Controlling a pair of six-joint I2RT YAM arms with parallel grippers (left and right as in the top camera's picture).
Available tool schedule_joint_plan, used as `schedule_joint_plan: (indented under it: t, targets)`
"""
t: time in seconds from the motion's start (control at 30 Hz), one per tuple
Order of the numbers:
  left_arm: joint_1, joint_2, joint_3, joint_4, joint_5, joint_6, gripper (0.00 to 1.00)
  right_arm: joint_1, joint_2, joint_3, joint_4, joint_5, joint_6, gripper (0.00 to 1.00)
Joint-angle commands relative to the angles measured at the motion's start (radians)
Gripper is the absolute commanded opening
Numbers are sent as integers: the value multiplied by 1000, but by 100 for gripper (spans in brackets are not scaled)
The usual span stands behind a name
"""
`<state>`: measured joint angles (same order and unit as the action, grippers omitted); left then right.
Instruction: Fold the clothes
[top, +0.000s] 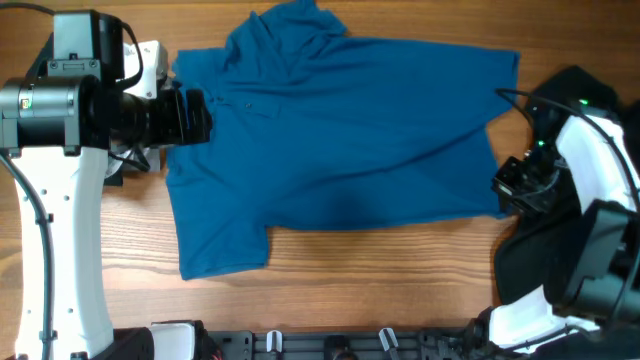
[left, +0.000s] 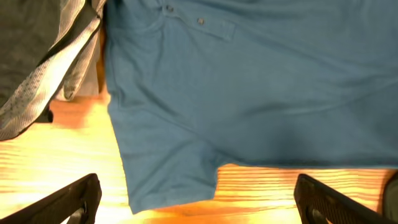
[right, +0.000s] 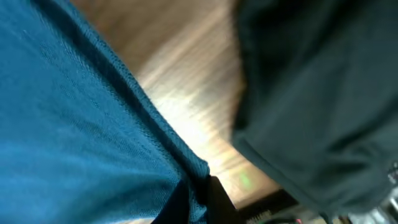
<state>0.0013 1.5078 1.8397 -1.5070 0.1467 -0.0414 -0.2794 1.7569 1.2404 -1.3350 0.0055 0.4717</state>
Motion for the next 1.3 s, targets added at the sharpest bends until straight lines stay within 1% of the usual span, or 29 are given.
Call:
schedule_joint_plan:
  t: [0.0, 0.17, 0.23, 0.37, 0.4, 0.43, 0.47, 0.5, 0.53, 0.63, 0.67, 0.7, 0.73, 0.77, 0.8, 0.83, 0.87, 0.9, 0.93, 1.0, 1.03, 1.07, 1.1, 1.13, 1.17, 1.2, 1.27]
  targets:
    - [6, 5, 8, -17, -18, 12, 100, -23, -20, 18, -47, 151, 51, 4]
    - [7, 11, 5, -21, -22, 12, 100, -47, -20, 16, -84, 296, 55, 4]
    - [7, 11, 5, -22, -53, 11, 100, -56, -20, 16, -104, 373, 55, 4]
    - [7, 11, 4, -24, -66, 11, 100, -64, -20, 16, -106, 377, 54, 4]
    - [7, 12, 4, -30, -66, 11, 100, -64, -20, 15, -97, 364, 50, 14]
    - [7, 12, 3, -43, -66, 11, 100, -64, -20, 15, -85, 345, 30, 46]
    - [7, 12, -4, -51, -66, 7, 100, -64, -20, 15, -68, 311, -24, 70]
    - [8, 12, -19, -63, -66, 6, 100, -64, -20, 15, -50, 291, -58, 77]
    - [8, 12, -37, -65, -66, -2, 100, -64, -20, 15, -34, 282, -65, 79]
    - [8, 12, -141, -53, -66, -55, 96, -64, -20, 15, 45, 199, -69, 80]
    - [8, 12, -193, -39, -66, -79, 94, -64, -20, 15, 102, 119, -109, 79]
    - [8, 12, -259, -19, -66, -106, 87, -64, -20, 15, 146, 42, -151, 79]
    - [8, 12, -328, 4, -66, -129, 81, -64, -20, 16, 189, -68, -218, 80]
    - [8, 12, -397, 31, -66, -156, 73, -64, -20, 15, 234, -200, -294, 79]
    - [8, 12, -481, 69, -66, -198, 63, -64, -20, 15, 278, -325, -348, 78]
    - [8, 12, -562, 115, -65, -232, 49, -64, -20, 15, 312, -412, -372, 77]
    - [8, 12, -654, 184, -32, -265, 39, -64, -20, 15, 351, -484, -372, 76]
    - [8, 12, -713, 232, 21, -267, 34, -64, -20, 15, 372, -512, -371, 74]
    - [7, 12, -784, 293, 80, -267, 32, -64, -20, 15, 388, -526, -370, 73]
    - [7, 12, -925, 427, 136, -331, 37, -64, -20, 15, 422, -526, -366, 72]
    - [7, 12, -1013, 522, 148, -369, 37, -64, -20, 15, 436, -527, -364, 71]
    - [7, 12, -1061, 581, 148, -392, 37, -64, -20, 15, 444, -527, -364, 71]
    - [7, 12, -1121, 671, 148, -423, 33, -64, -20, 15, 449, -527, -364, 70]
    - [7, 12, -1174, 754, 144, -447, 22, -64, -20, 15, 452, -527, -364, 70]
    - [7, 12, -1231, 831, 128, -493, 8, -63, -20, 15, 452, -527, -364, 70]
    - [8, 12, -1259, 859, 106, -537, 4, -62, -20, 15, 452, -527, -364, 70]
    - [11, 12, -1310, 853, 35, -674, 4, -60, -20, 15, 453, -527, -363, 69]
